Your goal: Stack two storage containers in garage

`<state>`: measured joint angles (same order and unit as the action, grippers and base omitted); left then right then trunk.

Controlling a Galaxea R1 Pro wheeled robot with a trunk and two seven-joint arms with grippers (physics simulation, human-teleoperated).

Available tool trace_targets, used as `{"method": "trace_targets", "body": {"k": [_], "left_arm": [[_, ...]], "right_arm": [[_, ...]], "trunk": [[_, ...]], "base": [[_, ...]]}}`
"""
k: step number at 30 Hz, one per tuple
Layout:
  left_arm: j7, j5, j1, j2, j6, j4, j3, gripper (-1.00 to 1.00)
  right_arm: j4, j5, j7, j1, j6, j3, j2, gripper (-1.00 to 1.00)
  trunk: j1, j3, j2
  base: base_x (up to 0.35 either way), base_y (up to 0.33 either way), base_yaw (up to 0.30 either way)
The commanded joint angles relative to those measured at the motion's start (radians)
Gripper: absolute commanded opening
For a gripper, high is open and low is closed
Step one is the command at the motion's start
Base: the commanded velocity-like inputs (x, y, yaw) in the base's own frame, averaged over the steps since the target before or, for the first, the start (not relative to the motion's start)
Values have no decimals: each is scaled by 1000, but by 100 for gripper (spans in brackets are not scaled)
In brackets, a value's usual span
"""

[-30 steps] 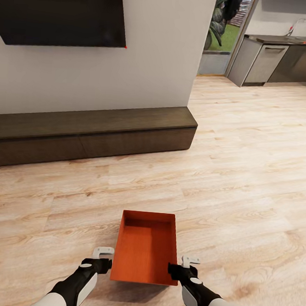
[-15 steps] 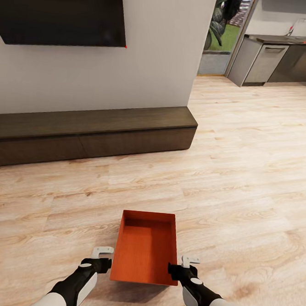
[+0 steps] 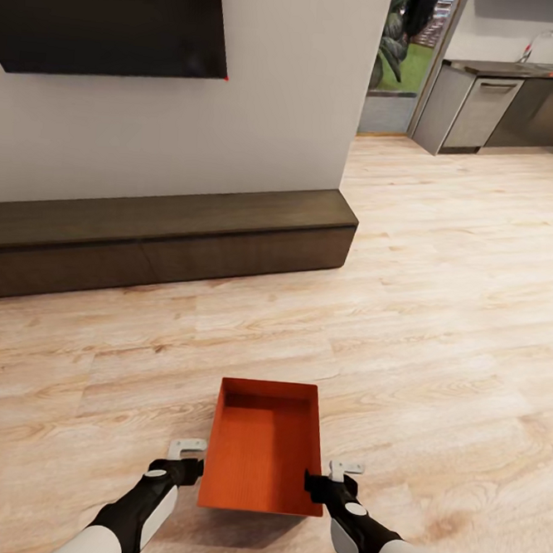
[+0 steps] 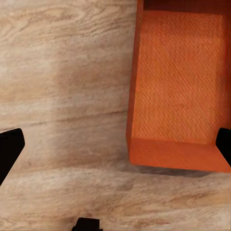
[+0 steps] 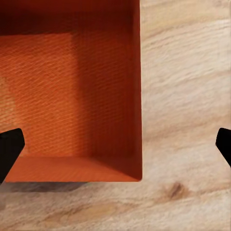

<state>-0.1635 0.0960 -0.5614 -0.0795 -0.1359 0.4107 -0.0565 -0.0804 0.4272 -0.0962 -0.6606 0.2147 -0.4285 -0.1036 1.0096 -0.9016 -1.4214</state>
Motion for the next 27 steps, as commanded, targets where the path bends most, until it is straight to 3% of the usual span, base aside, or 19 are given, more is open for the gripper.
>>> {"method": "trace_targets", "body": {"k": [1,11,27], "left_arm": [[-7,10,0,0,-5,3,-6,100],[-8,10,0,0,-5,5,-7,100],[-8,10,0,0,-5,5,-10,100]], "right_arm": [[1,8,-5,-1,7,-9,0,100],[35,14,-9,-1,121,-9,1,100],[40,21,-14,-1,141,-7,2,100]], "trunk": [[4,-4,-8],[42,-35,-78],[104,-85,-190]], "base": [[0,0,0],[0,0,0],[0,0,0]]}}
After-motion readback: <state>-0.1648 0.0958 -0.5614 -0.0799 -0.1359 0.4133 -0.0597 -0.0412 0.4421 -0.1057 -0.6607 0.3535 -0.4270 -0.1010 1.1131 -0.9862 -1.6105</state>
